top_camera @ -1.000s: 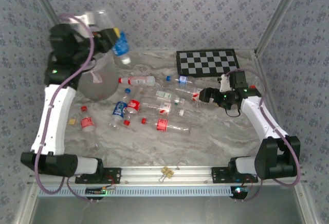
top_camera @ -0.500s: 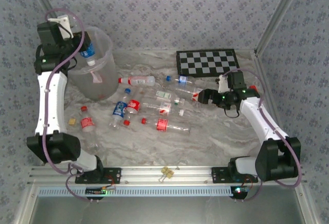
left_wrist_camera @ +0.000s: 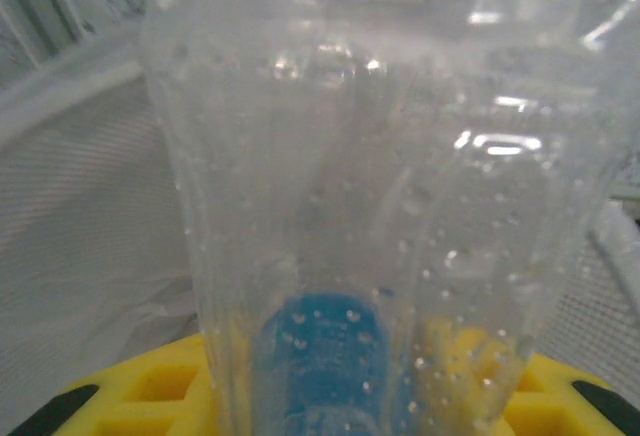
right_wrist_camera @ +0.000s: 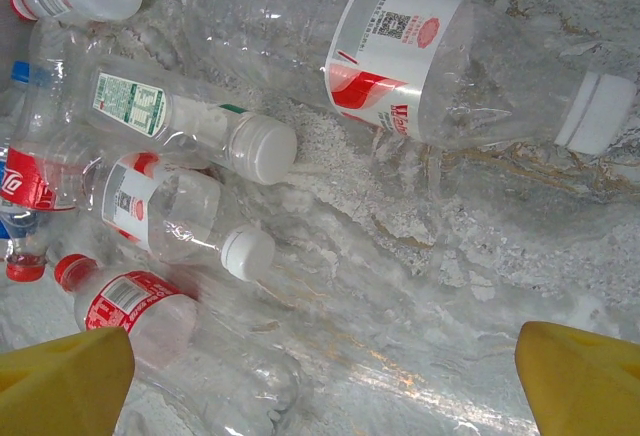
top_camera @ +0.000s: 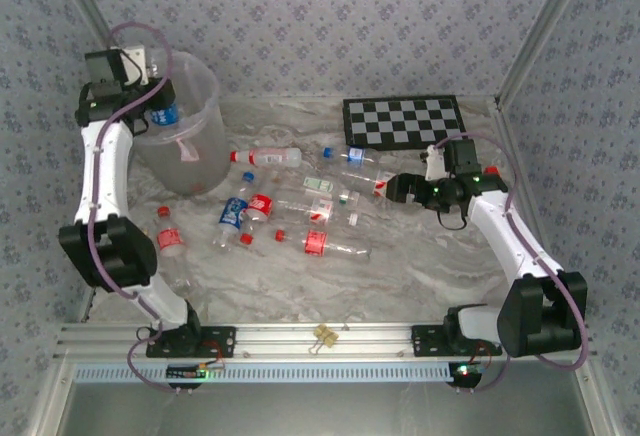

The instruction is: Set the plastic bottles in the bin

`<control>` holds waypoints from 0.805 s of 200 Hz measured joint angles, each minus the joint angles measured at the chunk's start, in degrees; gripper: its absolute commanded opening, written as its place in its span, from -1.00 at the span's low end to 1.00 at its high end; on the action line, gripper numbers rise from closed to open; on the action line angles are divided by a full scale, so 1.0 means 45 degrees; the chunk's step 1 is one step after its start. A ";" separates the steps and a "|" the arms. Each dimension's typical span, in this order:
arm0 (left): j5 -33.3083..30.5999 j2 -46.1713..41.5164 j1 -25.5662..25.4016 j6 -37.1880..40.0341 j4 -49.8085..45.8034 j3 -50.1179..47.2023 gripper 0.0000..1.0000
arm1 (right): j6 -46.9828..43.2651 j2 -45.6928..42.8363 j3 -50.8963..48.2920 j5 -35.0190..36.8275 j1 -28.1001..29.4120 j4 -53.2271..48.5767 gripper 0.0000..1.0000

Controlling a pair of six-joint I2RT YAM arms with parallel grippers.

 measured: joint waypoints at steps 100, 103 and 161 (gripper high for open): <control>0.1039 0.0903 -0.0117 0.0136 0.0257 -0.2239 -1.00 | -0.0141 0.0000 -0.0141 -0.0112 0.0000 0.0117 1.00; 0.1054 0.0923 -0.0131 0.0136 0.0277 -0.2293 -0.98 | -0.0141 0.0000 -0.0146 -0.0121 0.0000 0.0112 1.00; 0.1282 0.1389 -0.0398 0.0102 0.0413 -0.2676 0.39 | -0.0141 0.0000 -0.0151 -0.0160 0.0000 0.0117 1.00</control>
